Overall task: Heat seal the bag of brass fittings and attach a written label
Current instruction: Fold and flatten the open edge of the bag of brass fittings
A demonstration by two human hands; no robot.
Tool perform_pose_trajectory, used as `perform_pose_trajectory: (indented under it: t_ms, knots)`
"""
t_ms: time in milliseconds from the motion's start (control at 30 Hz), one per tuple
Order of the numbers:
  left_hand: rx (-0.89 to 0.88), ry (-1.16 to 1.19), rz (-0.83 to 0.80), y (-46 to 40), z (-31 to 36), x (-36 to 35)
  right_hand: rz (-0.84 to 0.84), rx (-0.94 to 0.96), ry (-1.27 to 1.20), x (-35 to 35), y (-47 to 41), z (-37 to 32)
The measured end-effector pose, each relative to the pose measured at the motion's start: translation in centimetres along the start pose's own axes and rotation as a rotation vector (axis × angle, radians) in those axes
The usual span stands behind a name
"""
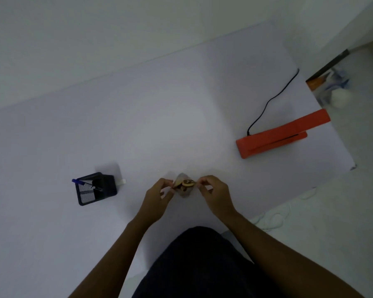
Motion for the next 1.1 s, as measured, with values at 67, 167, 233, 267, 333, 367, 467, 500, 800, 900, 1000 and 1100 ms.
perform_pose_trajectory:
  t_ms: [67, 167, 233, 267, 333, 367, 467, 500, 800, 900, 1000, 1100]
  knots:
    - [0.010, 0.000, -0.025, -0.3, -0.1, -0.1, -0.029, 0.017, -0.004, -0.4, -0.5, 0.1]
    - [0.015, -0.001, -0.025, -0.7, -0.2, -0.2, -0.104, 0.006, -0.007, -0.8, -0.9, 0.9]
    - [0.002, 0.012, -0.014, -0.9, 0.1, -0.3, -0.134, 0.006, -0.018, -0.9, -1.2, 1.1]
    - [-0.002, 0.019, -0.004, -1.0, 0.1, -0.3, -0.139, 0.020, -0.013, -0.9, -1.3, 1.1]
    - [0.001, 0.027, 0.021, -1.3, -0.1, -0.2, -0.135, 0.039, -0.006, -1.0, -1.5, 1.2]
    - [-0.003, 0.022, 0.034, -1.4, -0.2, 0.0, -0.128, 0.032, -0.015, -1.0, -1.5, 1.4]
    - [-0.018, 0.011, 0.046, -1.7, -0.6, 0.8, -0.122, -0.027, -0.041, -0.7, -1.5, 2.0]
    - [-0.009, 0.024, 0.039, -1.7, -0.7, 1.0, -0.131, -0.066, -0.059, -0.7, -1.5, 2.2]
    - [0.162, 0.291, -0.174, -1.7, -0.8, 0.9, -0.190, -0.314, -0.395, -0.4, -1.0, 1.6]
    - [0.147, 0.308, -0.201, -1.8, -0.1, 1.0, -0.205, -0.313, -0.407, -0.3, -1.4, 1.1]
    - [0.124, 0.276, -0.179, -1.9, 0.3, 0.8, -0.224, -0.309, -0.380, -0.2, -1.6, 0.9]
    - [0.126, 0.281, -0.165, -1.8, 0.3, 0.6, -0.239, -0.288, -0.301, -0.1, -1.8, 0.8]
Point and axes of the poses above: each hand's wrist, its own y-axis away from the middle knuckle, its own x-axis out of the back of the hand, z = x × y, the point moved 3 cm from there along -y, towards the middle knuckle, and after that the axes turned 12 degrees about x, right-handed, at the moved point
